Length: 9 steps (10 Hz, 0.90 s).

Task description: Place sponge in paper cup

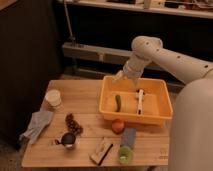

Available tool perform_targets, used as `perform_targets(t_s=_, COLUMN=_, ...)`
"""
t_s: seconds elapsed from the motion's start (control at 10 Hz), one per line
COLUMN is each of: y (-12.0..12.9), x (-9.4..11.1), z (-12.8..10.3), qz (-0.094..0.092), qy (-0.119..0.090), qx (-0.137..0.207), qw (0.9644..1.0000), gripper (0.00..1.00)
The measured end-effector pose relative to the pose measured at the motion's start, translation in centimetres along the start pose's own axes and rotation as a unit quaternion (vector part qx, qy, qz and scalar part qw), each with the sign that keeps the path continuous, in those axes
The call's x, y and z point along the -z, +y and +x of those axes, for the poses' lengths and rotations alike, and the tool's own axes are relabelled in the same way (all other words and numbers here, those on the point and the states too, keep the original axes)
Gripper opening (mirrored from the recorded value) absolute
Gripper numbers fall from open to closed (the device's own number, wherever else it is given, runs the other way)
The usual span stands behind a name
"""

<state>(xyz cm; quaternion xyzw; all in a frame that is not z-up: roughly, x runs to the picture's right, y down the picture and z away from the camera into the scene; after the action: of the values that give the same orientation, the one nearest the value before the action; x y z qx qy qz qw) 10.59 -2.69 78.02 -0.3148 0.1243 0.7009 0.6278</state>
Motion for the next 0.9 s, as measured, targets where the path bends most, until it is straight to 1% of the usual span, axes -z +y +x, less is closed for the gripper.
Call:
perform_targets(t_s=0.5, y=0.0, x=0.1, z=0.1, qz=-0.001, qy=-0.001, qx=0.0, qw=1.0, gripper=0.75)
perform_targets(t_s=0.6, y=-0.1, x=0.2, z=0.6, qz=-0.006, qy=-0.005, qx=-0.005, qw=1.0, gripper=0.75)
perform_targets(t_s=0.7, y=-0.4, x=0.3, z=1.6, qz=-0.01, qy=-0.01, qx=-0.013, qw=0.9998, gripper=0.75)
perform_targets(t_s=0.8, y=-0.7, x=0.2, z=3.1, qz=-0.014, qy=-0.015, qx=-0.022, qw=0.9995, gripper=0.75)
perform_targets(t_s=0.9, y=-0.7, x=-0.1, z=5.6, qz=-0.02, qy=-0.019, qx=-0.032, qw=0.9991, gripper=0.75)
